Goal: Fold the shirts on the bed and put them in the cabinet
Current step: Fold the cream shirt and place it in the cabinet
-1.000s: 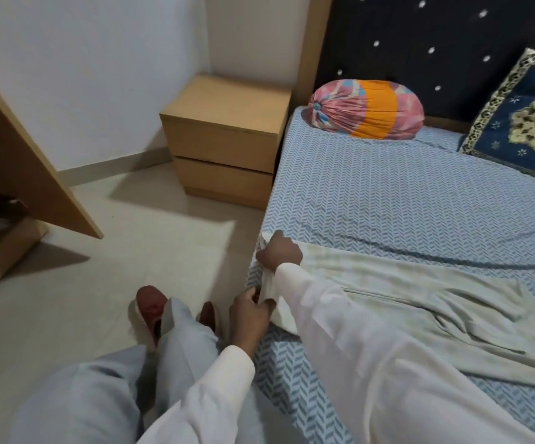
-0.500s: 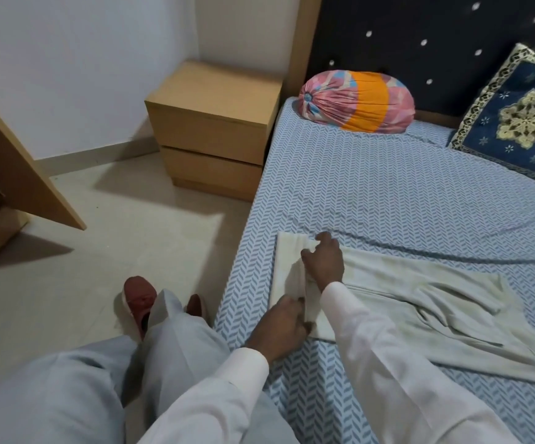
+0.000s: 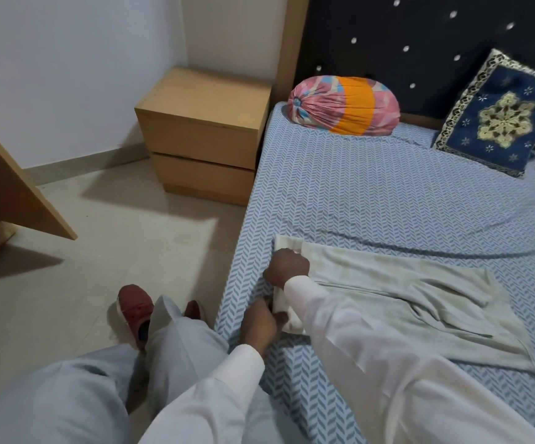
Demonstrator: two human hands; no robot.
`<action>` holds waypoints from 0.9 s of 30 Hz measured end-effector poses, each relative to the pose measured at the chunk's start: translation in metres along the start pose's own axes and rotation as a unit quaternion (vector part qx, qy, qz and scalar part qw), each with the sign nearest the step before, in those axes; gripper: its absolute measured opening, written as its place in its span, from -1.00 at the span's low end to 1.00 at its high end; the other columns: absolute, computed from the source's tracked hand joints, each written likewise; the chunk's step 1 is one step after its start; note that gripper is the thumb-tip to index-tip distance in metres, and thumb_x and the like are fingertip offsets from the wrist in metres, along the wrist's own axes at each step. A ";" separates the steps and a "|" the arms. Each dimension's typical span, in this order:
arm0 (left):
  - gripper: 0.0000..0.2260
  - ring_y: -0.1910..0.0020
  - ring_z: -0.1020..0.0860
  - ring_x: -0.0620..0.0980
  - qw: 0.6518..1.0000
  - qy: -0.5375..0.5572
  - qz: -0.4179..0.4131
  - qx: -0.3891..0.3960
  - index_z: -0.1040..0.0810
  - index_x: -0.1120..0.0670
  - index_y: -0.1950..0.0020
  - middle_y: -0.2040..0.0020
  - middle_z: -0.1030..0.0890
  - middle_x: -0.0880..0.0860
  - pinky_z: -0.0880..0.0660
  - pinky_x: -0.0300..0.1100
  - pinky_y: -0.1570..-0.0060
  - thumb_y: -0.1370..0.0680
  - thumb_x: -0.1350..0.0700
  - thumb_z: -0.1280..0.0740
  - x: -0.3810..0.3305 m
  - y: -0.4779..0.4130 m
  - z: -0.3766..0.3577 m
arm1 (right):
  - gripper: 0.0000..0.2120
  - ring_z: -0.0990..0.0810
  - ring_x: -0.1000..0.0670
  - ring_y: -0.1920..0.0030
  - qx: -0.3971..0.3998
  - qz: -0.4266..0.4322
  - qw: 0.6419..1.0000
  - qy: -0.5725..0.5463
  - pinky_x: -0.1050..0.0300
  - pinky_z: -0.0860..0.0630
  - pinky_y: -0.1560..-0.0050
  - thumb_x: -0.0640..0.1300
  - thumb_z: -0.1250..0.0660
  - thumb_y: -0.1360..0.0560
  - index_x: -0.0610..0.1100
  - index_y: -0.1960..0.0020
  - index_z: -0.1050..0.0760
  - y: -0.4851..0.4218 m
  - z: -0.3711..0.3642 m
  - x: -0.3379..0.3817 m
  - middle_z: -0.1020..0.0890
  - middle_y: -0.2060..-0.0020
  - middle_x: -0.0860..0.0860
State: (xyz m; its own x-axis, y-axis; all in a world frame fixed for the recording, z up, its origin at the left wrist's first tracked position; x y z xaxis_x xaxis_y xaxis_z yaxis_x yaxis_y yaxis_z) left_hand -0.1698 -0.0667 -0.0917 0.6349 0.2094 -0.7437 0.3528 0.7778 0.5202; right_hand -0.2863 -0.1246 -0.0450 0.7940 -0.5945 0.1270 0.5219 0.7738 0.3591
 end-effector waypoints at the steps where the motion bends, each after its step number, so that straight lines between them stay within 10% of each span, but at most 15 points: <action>1: -0.63 -0.16 -0.58 0.12 1.000 0.030 0.008 -0.001 -0.51 0.10 -0.28 -0.22 -0.61 0.08 -0.47 -0.13 -0.16 -0.49 0.08 -0.41 0.001 0.002 0.009 | -0.69 -0.62 -0.12 -0.10 0.000 0.021 1.000 0.014 0.08 -0.51 -0.01 -0.04 -0.28 -0.50 -0.15 -0.18 -0.52 0.003 0.004 0.010 -0.63 -0.11 -0.08; 6: -0.94 0.16 -0.58 0.10 0.986 0.030 -0.046 -0.158 -0.55 0.11 0.16 0.23 -0.63 0.00 -0.47 -0.15 0.19 -0.42 0.18 -0.42 0.001 0.029 0.093 | -0.49 -0.58 -0.20 -0.11 -0.035 0.150 0.988 0.024 0.09 -0.39 0.11 -0.11 -0.27 -0.49 -0.07 -0.42 -0.31 0.017 0.033 0.088 -0.60 -0.11 -0.15; 10: -0.86 0.28 -0.52 0.11 0.955 0.018 -0.117 -0.271 -0.47 0.09 0.29 0.32 -0.57 0.03 -0.41 -0.07 0.28 -0.42 0.25 -0.38 -0.004 0.051 0.162 | -0.71 -0.56 -0.20 -0.10 -0.050 0.183 0.982 -0.027 0.10 -0.37 0.11 -0.16 -0.20 -0.52 -0.15 -0.22 -0.50 0.027 0.051 0.147 -0.53 -0.17 -0.15; 16: -0.82 0.21 -0.53 -0.06 0.949 0.001 -0.218 -0.230 -0.55 0.02 0.15 0.16 -0.56 0.01 -0.45 -0.20 0.18 -0.37 0.29 -0.39 -0.020 0.065 0.136 | -0.41 -0.60 -0.08 0.11 -0.006 0.136 0.960 -0.244 0.10 -0.58 0.31 -0.17 -0.37 -0.41 -0.19 -0.42 -0.35 0.028 0.051 0.087 -0.40 -0.28 -0.13; 18: -0.77 0.14 -0.53 0.00 0.940 -0.030 -0.269 -0.206 -0.57 0.04 0.05 0.09 -0.53 0.00 -0.52 -0.10 0.07 -0.33 0.24 -0.34 -0.030 0.068 0.101 | -0.31 -0.57 -0.15 -0.10 -0.001 0.139 0.918 -0.372 -0.07 -0.65 0.07 -0.24 -0.38 -0.38 -0.14 -0.49 -0.29 0.030 0.043 0.028 -0.41 -0.32 -0.16; 23: -0.31 -0.08 -0.40 0.14 0.867 -0.379 -0.265 -0.188 -0.33 0.04 -0.42 -0.16 -0.41 0.10 -0.45 0.02 -0.05 -0.30 -0.02 -0.40 -0.036 0.060 0.028 | -0.32 -0.61 -0.02 -0.07 0.019 0.072 0.811 -0.581 0.12 -0.62 0.11 -0.42 -0.27 -0.42 -0.04 -0.49 -0.33 0.040 0.019 -0.101 -0.48 -0.31 -0.11; 27: -0.24 0.05 -0.44 0.17 0.823 -0.478 -0.265 -0.154 -0.44 0.08 -0.39 -0.08 -0.46 0.14 -0.47 0.03 0.12 -0.19 0.06 -0.52 -0.034 0.044 -0.012 | -0.32 -0.62 0.11 0.04 0.018 0.040 0.794 -0.607 0.26 -0.56 0.16 -0.52 -0.20 -0.44 -0.05 -0.47 -0.33 0.049 0.016 -0.177 -0.56 -0.23 -0.05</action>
State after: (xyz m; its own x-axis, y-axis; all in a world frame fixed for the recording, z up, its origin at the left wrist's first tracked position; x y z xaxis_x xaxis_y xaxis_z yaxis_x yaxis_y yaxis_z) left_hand -0.1840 -0.0324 -0.0484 0.7508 -0.6551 -0.0847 0.6567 0.7541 -0.0112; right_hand -0.4066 0.0151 -0.0346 -0.0724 -0.3345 0.9396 0.4580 0.8258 0.3292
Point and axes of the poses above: each hand's wrist, its own y-axis away from the middle knuckle, its own z-axis out of the back of the hand, x = y × z, the point moved 4 cm from there along -y, towards the middle knuckle
